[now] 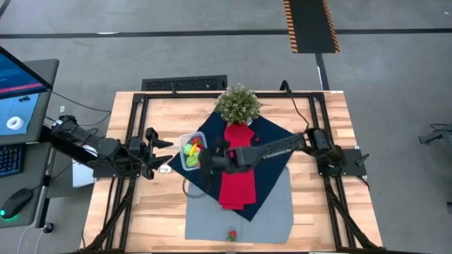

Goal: Pick and placing Produce into tupperware
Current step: Put the bottom red cherry into the transparent bin, then put the red cherry into the transparent bin

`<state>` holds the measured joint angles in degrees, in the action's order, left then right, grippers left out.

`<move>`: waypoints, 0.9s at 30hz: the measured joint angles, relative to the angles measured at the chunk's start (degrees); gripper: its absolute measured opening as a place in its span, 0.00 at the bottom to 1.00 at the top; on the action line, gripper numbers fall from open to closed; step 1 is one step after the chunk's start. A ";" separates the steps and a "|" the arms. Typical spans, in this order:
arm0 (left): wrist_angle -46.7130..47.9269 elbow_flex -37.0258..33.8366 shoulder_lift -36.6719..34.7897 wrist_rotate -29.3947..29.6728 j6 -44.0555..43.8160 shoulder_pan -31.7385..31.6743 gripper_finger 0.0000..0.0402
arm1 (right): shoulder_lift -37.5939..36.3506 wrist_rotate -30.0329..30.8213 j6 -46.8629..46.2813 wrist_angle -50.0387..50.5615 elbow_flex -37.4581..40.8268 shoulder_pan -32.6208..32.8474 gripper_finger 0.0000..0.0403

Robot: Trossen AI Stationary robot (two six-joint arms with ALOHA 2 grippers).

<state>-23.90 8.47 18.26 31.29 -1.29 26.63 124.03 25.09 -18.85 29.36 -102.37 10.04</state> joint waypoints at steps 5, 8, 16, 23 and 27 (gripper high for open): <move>-0.01 -0.01 0.00 0.00 -0.01 0.00 0.55 | 0.00 -8.74 2.22 -10.16 2.06 -4.96 0.03; -0.02 0.00 0.00 0.00 -0.01 0.00 0.55 | 0.00 -12.91 1.61 -13.45 3.31 -6.85 0.03; -0.05 -0.01 0.00 0.00 -0.01 0.00 0.55 | 0.01 -15.80 -0.64 -14.81 5.61 -7.50 0.22; -0.48 -0.01 0.00 -0.02 -0.01 0.00 0.55 | 0.02 -17.89 -0.66 -15.95 7.02 -7.16 0.54; -0.22 0.00 0.02 -1.54 0.86 -0.02 0.55 | -0.93 -19.37 -0.94 -10.44 7.09 -5.34 0.60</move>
<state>-24.12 8.47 18.28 29.75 -0.43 26.61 123.10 5.72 -19.80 18.92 -95.27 4.70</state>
